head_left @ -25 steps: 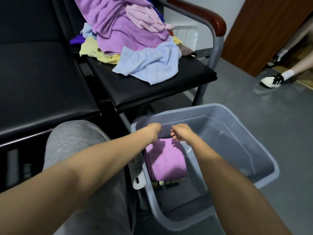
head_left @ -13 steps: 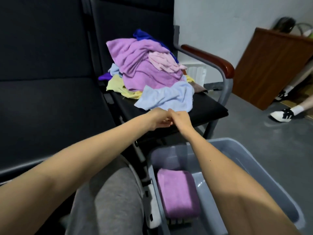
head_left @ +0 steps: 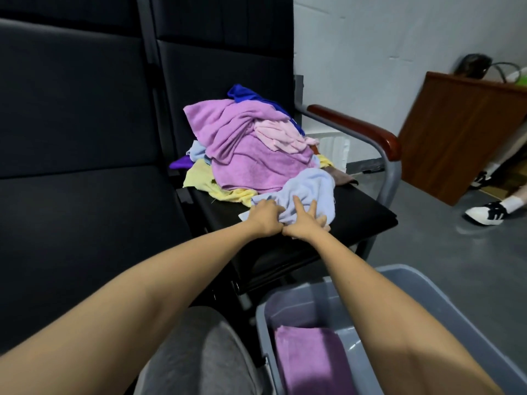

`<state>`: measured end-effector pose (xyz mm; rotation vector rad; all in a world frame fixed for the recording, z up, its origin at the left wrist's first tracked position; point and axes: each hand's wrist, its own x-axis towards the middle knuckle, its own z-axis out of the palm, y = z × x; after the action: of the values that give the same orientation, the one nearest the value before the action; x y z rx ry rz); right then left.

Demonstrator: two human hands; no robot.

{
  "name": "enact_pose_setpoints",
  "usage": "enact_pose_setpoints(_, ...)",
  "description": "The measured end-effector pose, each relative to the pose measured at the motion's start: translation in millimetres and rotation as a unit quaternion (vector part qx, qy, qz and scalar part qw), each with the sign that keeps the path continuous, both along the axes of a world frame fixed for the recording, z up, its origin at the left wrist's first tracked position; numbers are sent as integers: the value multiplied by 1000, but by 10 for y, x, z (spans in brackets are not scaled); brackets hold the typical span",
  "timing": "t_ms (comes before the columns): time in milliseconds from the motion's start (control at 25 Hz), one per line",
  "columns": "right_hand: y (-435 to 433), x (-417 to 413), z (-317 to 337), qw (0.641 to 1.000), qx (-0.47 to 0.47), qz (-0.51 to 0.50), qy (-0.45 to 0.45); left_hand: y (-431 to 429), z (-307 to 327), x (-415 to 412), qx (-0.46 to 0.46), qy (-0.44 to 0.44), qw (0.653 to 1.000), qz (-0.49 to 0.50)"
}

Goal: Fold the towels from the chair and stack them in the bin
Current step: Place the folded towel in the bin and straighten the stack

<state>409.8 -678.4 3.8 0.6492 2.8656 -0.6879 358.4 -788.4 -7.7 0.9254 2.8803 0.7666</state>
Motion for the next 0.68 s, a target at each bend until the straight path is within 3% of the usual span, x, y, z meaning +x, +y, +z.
enact_pose_setpoints(80, 80, -30, -6, 999, 38, 20, -6, -69, 31, 43, 162, -129, 977, -46)
enact_pose_setpoints(160, 93, -27, 54, 996, 15, 12, 88, -110, 93, 66, 341, -292, 892, -54)
enact_pose_setpoints(240, 60, 7, 172, 975, -87, -53, 195, -92, 104, -2, 466, -388, 795, -12)
enact_pose_setpoints(320, 34, 62, 267, 923, -235, -116, 281, -58, 97, -58, 522, -423, 738, 63)
enact_pose_setpoints(360, 6, 87, 303, 890, -312, -145, 298, -62, 109, -69, 511, -403, 754, 93)
enact_pose_setpoints(400, -18, 105, 332, 859, -380, -165, 299, -61, 83, -105, 460, -364, 804, 97)
enact_pose_setpoints(480, -35, 130, 365, 828, -466, -167, 263, -90, 60, -130, 277, -266, 923, 29)
enact_pose_setpoints(520, -39, 145, 355, 827, -482, -153, 245, -90, 82, -137, 169, -229, 958, -24)
enact_pose_setpoints(600, -42, 173, 327, 808, -518, -141, 241, -78, 115, -150, -34, -167, 980, -103)
enact_pose_setpoints(640, -26, 149, 301, 799, -527, -150, 247, -69, 110, -138, -74, -146, 980, -112)
enact_pose_setpoints(680, -1, 151, 313, 792, -529, -159, 259, -70, 90, -131, -56, -127, 985, -99)
